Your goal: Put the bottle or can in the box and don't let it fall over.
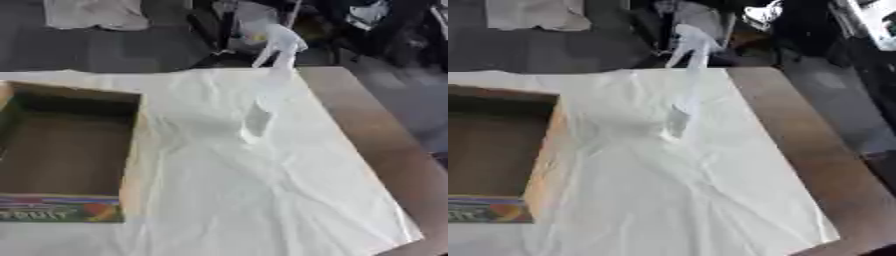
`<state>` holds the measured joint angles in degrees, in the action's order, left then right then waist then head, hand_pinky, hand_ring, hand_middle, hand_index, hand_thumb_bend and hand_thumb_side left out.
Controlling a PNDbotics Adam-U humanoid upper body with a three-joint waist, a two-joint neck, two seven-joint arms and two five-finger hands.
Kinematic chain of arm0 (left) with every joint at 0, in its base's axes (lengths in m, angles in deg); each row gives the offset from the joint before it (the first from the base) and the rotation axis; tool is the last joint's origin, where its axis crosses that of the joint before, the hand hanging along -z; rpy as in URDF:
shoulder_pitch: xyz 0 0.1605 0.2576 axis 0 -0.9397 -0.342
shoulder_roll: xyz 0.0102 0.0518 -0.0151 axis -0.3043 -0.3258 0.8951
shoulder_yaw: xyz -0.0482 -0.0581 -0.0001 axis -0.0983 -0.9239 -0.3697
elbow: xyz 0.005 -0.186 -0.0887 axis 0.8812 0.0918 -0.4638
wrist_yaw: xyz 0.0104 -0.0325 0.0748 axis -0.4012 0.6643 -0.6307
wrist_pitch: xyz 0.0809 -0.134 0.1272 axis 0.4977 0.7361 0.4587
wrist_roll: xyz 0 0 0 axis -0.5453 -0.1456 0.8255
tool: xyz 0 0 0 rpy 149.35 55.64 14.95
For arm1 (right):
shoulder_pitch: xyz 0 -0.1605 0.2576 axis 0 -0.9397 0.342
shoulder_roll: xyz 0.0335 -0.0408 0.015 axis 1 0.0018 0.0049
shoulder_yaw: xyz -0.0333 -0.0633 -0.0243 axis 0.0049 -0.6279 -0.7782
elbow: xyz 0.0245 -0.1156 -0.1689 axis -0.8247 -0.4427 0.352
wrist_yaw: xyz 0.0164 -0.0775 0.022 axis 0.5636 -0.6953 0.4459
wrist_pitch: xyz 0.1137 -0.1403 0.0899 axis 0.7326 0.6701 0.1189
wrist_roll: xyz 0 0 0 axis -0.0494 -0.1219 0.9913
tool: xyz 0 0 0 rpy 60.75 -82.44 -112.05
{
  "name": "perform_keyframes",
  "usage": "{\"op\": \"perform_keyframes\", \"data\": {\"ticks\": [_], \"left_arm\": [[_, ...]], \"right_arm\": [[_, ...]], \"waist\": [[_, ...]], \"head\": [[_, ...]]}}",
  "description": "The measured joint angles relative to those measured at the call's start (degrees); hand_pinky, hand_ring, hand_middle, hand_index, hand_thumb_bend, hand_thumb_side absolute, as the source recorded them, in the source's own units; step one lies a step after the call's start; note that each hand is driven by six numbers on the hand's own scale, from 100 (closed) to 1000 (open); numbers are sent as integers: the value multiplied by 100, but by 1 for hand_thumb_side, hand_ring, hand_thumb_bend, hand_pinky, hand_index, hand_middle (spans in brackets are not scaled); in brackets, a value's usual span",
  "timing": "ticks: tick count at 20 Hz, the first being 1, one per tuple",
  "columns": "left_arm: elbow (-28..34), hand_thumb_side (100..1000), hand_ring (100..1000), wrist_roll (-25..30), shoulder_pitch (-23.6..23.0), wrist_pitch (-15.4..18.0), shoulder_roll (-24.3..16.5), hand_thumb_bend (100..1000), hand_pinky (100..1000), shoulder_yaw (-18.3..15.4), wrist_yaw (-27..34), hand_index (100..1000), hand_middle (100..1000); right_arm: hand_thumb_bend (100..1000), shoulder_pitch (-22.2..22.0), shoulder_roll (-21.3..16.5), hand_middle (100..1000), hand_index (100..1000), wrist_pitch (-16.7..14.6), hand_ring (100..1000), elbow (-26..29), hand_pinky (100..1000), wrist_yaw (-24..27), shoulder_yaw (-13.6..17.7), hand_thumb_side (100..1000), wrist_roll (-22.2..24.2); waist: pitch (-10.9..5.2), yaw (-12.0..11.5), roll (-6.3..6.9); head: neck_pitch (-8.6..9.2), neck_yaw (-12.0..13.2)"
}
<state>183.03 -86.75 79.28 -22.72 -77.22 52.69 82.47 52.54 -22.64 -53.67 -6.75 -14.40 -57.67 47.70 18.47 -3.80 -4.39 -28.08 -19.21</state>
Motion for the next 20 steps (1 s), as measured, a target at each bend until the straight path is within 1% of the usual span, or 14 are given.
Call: {"op": "perform_keyframes", "data": {"ticks": [4,10,12,15,20], "left_arm": [[-1,798,811,0,-6,1,0,156,854,0,0,810,765],[-1,800,811,-2,-35,2,-1,156,854,0,0,810,765],[-1,801,811,-2,-42,3,-1,157,853,0,0,810,765],[-3,802,811,-2,-44,3,-1,157,853,0,0,810,765],[-30,804,811,-2,-45,2,-1,158,853,0,0,810,765]], "right_arm": [[124,-206,-138,828,858,-66,832,177,851,36,-38,184,-66],[151,-517,-296,842,870,-120,850,472,856,200,-68,170,-120],[150,-580,-334,842,870,-128,850,551,856,217,-74,169,-128],[148,-610,-374,842,871,-136,849,637,855,234,-118,170,-136],[146,-652,-396,833,873,-133,839,668,847,236,-170,162,-133]], "waist": [[-35,17,3],[-35,19,16],[-35,22,19],[-35,24,19],[-36,22,17]], "head": [[25,90],[262,112],[314,96],[359,69],[383,21]]}}
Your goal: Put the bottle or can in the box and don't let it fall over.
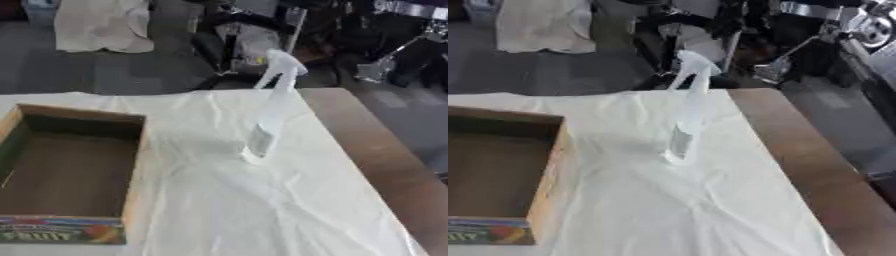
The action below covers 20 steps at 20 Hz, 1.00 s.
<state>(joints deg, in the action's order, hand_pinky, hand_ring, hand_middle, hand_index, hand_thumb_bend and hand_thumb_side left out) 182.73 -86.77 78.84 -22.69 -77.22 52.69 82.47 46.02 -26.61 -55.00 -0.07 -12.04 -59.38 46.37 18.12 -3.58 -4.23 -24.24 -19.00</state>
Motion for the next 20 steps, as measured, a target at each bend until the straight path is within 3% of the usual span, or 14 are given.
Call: {"op": "perform_keyframes", "data": {"ticks": [7,10,20], "left_arm": [[-3,809,811,15,1,-13,0,161,853,2,0,810,765],[-4,812,811,26,1,-18,0,163,853,4,-2,809,765],[-38,815,810,37,7,-22,0,166,853,7,-5,807,763]], "right_arm": [[127,20,-25,793,869,96,800,0,821,165,-77,231,96],[147,53,-25,764,865,192,777,-2,802,246,-79,309,192],[135,278,20,749,853,365,764,-1,789,292,-178,305,365]], "waist": [[1,-9,-20],[2,-24,-34],[18,-45,-90]], "head": [[-3,-28],[-21,-28],[-85,-28]]}}
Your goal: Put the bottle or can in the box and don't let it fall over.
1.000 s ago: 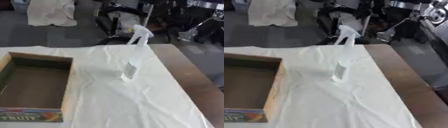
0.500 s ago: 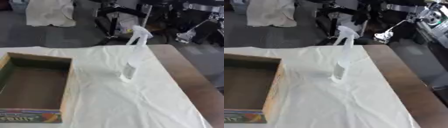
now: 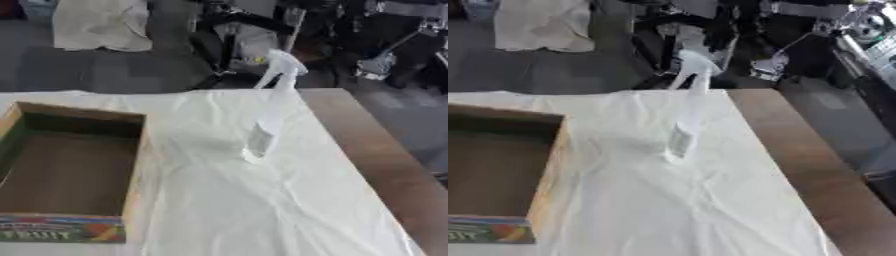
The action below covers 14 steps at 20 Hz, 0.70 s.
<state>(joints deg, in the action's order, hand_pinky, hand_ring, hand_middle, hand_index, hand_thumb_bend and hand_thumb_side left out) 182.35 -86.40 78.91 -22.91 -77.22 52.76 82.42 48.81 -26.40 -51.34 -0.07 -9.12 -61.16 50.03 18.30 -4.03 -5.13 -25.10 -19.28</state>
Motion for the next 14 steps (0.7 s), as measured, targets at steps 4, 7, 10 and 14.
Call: {"op": "perform_keyframes", "data": {"ticks": [4,7,10,14], "left_arm": [[-1,815,810,17,3,-12,0,167,853,26,0,807,763],[-1,816,810,25,21,-15,0,167,853,29,0,806,763],[-1,818,810,27,32,-16,0,169,853,29,0,807,764],[-2,818,810,28,37,-17,0,169,853,30,0,807,764]], "right_arm": [[124,119,81,758,853,-6,771,0,796,-181,-90,320,-6],[123,190,154,761,853,-22,772,0,824,-378,-178,310,-30],[130,245,210,769,852,-18,790,0,831,-562,-244,297,-90],[124,281,259,777,855,-12,803,-1,830,-741,-293,302,-188]], "waist": [[4,-32,-2],[12,-42,-10],[25,-62,-22],[33,-64,-29]], "head": [[-34,-11],[-44,-34],[-46,-53],[-49,-59]]}}
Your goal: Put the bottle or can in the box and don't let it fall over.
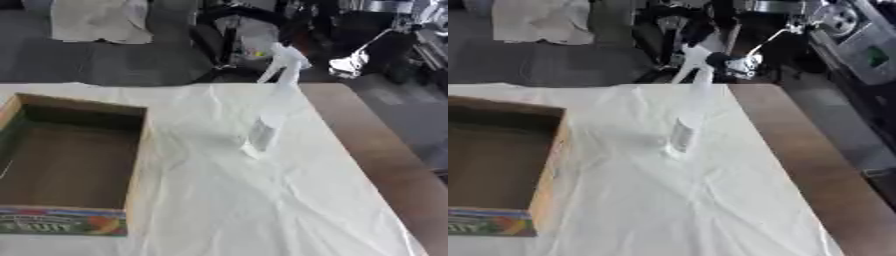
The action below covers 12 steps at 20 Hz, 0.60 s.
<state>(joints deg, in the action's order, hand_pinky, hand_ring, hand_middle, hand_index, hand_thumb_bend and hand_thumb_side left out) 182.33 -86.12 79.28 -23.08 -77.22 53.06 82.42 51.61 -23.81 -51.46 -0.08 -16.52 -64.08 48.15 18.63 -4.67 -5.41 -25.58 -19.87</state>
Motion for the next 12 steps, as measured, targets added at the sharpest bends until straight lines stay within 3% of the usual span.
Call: {"op": "perform_keyframes", "data": {"ticks": [7,12], "left_arm": [[-2,824,810,6,0,-5,0,169,853,1,0,806,764],[-22,825,811,13,0,-11,1,169,853,1,-5,806,764]], "right_arm": [[100,97,92,760,848,102,781,-20,817,-75,-18,278,-156],[100,224,193,750,843,289,769,4,814,290,176,250,-241]], "waist": [[19,-7,4],[47,1,21]], "head": [[-17,-43],[-18,-44]]}}
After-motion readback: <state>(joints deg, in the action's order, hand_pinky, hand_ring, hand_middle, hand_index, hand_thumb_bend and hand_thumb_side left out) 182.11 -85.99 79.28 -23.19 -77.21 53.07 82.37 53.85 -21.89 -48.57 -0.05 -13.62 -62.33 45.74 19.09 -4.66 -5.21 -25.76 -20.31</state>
